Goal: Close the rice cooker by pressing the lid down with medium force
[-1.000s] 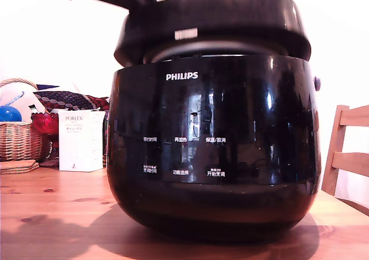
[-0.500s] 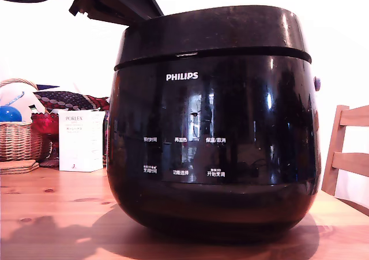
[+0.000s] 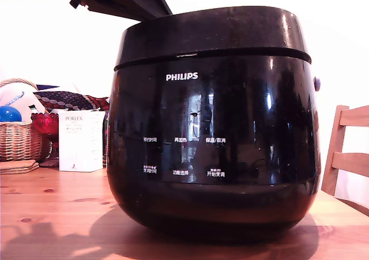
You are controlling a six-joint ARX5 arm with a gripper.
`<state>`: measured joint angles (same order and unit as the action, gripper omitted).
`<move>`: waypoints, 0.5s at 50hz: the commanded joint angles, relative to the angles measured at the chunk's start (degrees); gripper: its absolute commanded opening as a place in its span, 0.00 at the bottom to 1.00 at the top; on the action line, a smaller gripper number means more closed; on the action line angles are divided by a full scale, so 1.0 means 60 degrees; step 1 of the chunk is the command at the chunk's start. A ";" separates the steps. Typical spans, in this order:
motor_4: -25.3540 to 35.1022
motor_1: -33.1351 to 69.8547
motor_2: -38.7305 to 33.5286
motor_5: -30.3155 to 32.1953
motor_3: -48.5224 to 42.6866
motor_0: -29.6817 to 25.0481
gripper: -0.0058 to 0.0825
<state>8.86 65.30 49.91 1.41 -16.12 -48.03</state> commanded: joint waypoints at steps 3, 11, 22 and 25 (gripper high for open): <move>-0.0120 0.0630 -0.0787 -0.0066 -0.0954 -0.0025 0.04; -0.0131 0.0630 -0.0787 -0.0058 -0.1005 -0.0022 0.04; -0.0131 0.0634 -0.1140 -0.0011 -0.1348 -0.0022 0.04; -0.0124 0.0634 -0.1315 0.0011 -0.1337 -0.0022 0.04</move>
<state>8.88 64.55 49.52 1.43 -18.15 -48.03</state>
